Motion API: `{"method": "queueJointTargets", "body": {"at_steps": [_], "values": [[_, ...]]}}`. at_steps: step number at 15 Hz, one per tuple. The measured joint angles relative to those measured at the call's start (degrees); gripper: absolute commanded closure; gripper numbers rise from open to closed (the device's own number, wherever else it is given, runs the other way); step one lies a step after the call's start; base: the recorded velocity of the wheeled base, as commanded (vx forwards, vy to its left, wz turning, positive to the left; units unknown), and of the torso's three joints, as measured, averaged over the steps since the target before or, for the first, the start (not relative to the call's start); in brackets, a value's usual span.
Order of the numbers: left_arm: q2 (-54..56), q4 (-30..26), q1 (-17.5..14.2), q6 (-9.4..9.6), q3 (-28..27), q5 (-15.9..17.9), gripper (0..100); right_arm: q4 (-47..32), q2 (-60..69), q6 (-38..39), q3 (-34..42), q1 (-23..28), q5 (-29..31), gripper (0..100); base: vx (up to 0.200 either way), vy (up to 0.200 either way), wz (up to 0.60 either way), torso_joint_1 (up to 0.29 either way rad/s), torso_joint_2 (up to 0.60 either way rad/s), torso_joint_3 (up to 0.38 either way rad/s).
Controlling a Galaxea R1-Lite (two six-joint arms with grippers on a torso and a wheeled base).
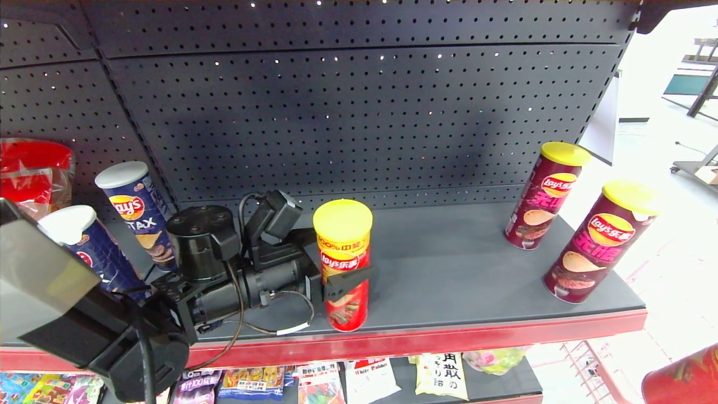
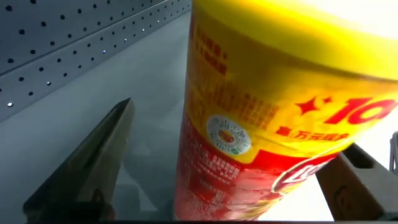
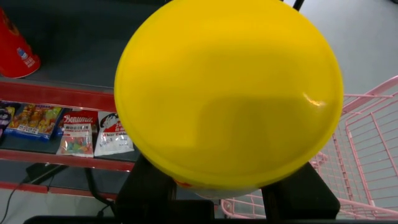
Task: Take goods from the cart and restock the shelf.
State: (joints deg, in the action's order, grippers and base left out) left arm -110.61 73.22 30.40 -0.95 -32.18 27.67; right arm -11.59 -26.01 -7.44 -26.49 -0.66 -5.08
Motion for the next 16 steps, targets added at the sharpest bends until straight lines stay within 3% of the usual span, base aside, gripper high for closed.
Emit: {"method": "queueJointTargets", "body": {"at_steps": [3,9,13,16], "values": [[0.94,0.05,-0.09,-0.02,1.37,0.00,0,-0.01,0.00,0.00,0.01,-0.05,0.00,100,0.000,0.000,0.00,0.000,0.00,0.000],[5.62,0.11,-1.61,0.13,9.01,0.54,0,0.00,-0.02,0.00,0.11,0.00,0.00,100,0.000,0.000,0.00,0.000,0.00,0.000],[8.66,0.41,-5.00,0.20,13.58,0.65,0,-0.11,-0.02,-0.11,0.80,-0.18,-0.41,100,0.000,0.000,0.00,0.000,0.00,0.000],[11.08,4.95,-8.94,0.29,19.48,0.38,0,-0.06,-0.39,-1.78,1.13,-0.07,0.95,100,0.000,0.000,0.00,0.000,0.00,0.000]]}}
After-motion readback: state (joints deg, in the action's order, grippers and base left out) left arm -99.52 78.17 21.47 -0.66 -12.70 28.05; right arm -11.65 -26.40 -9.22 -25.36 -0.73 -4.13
